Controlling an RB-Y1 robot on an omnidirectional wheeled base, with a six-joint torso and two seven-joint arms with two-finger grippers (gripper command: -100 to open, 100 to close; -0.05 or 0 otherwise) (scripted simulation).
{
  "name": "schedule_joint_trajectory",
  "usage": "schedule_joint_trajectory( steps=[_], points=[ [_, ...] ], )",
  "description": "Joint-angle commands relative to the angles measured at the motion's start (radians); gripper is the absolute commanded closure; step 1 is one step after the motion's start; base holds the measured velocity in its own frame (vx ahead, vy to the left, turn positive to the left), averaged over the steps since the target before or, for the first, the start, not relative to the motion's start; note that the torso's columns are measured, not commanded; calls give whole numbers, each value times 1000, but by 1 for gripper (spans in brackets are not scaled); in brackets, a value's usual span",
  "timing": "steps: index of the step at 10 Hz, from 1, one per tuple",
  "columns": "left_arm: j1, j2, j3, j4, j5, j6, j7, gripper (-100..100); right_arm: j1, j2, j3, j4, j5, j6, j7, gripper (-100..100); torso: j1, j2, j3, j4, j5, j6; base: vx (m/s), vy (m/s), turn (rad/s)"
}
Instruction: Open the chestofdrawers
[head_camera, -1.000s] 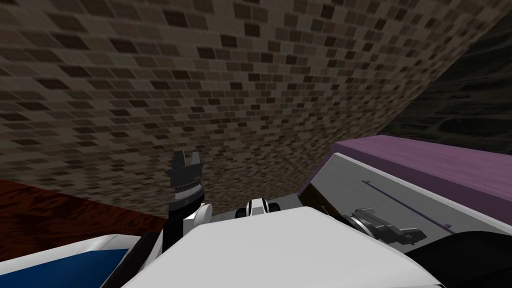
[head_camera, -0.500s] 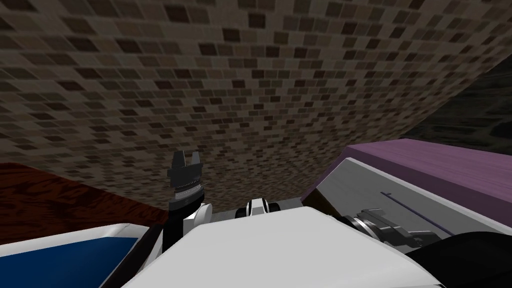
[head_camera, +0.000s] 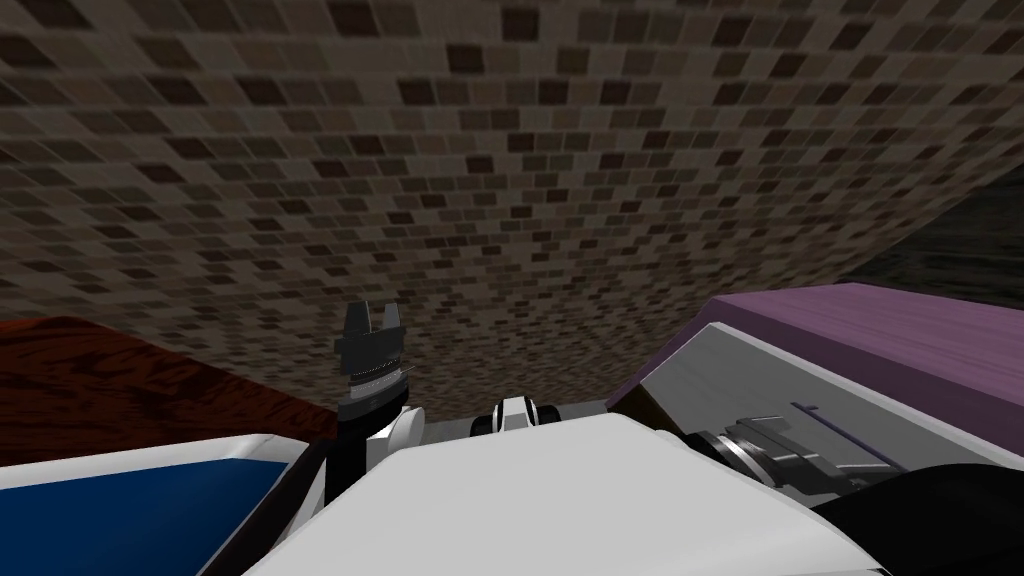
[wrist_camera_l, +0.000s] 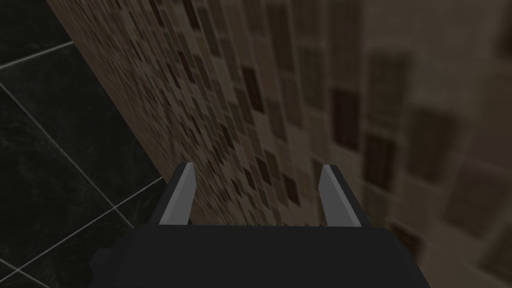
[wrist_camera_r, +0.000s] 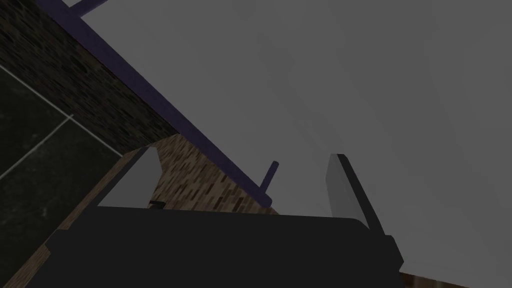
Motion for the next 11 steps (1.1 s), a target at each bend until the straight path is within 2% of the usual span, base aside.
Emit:
schedule_joint_trajectory(
  steps=[1,2,3,4,5,6,8,11],
  points=[
    [0,0,0,0,0,0,0,0,-3,-45,-24,-28,-26,-47,29,-100,0,0,0,0,0,0,-29,13,-12],
    [0,0,0,0,0,0,0,0,-12,-29,-15,-6,-16,-31,15,-100,0,-1,0,0,0,0,-13,6,-1],
    [0,0,0,0,0,0,0,0,0,1,1,-7,1,-3,7,100,-1,-2,-1,-1,-1,0,14,-8,20],
    [0,0,0,0,0,0,0,0,1,14,8,-1,9,10,1,100,-2,-3,-2,-1,-1,0,24,-15,25],
    [0,0,0,0,0,0,0,0,5,5,3,-15,4,-1,12,100,-2,-4,-2,-1,-1,0,11,-6,6],
    [0,0,0,0,0,0,0,0,40,-16,15,-19,12,-3,-4,-100,-1,-2,-1,-1,0,0,-10,-5,71],
    [0,0,0,0,0,0,0,0,78,-41,28,-26,21,-8,-20,-100,-1,0,0,0,0,0,-24,-7,56],
    [0,0,0,0,0,0,0,0,155,-92,53,-40,42,-16,-52,-100,-1,-2,-1,0,0,0,-31,-4,66]
  ],
)
